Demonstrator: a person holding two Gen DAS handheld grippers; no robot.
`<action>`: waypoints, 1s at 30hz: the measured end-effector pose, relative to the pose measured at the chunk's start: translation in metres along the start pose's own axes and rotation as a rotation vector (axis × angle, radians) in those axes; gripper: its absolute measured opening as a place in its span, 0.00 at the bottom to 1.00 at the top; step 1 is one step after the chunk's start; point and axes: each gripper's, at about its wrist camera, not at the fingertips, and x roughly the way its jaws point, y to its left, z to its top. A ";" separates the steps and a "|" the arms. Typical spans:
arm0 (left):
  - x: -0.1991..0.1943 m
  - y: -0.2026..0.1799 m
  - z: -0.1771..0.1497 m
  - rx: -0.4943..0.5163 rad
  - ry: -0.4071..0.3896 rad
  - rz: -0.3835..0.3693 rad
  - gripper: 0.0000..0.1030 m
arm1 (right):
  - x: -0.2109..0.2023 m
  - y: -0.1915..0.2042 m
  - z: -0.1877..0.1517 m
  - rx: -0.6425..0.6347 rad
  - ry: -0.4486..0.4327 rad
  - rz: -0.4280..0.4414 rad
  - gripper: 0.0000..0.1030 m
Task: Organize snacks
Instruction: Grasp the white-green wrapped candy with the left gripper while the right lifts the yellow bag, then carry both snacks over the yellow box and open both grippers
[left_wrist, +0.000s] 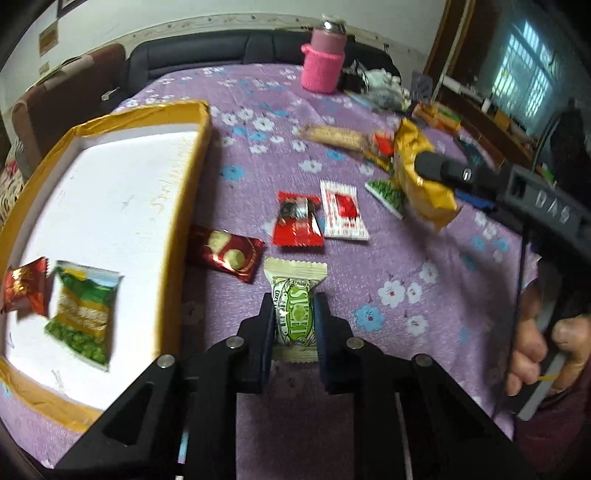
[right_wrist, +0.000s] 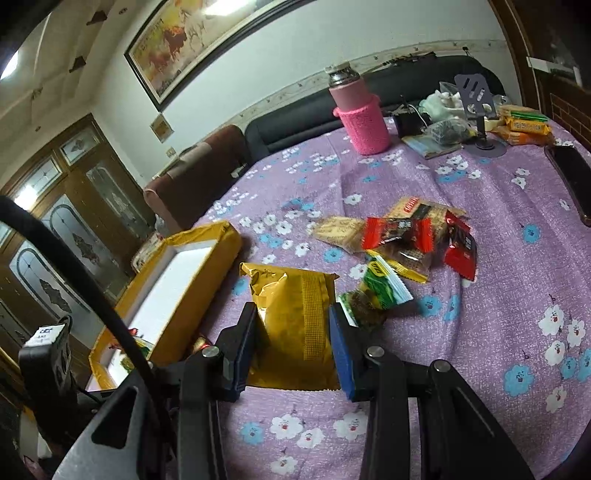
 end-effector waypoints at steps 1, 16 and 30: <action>-0.005 0.003 0.001 -0.011 -0.012 -0.005 0.21 | -0.001 0.002 0.000 0.001 -0.002 0.007 0.36; -0.088 0.125 0.030 -0.205 -0.192 0.094 0.21 | 0.002 0.107 0.012 -0.114 0.066 0.152 0.36; -0.032 0.219 0.052 -0.370 -0.069 0.147 0.21 | 0.117 0.199 -0.016 -0.207 0.294 0.169 0.36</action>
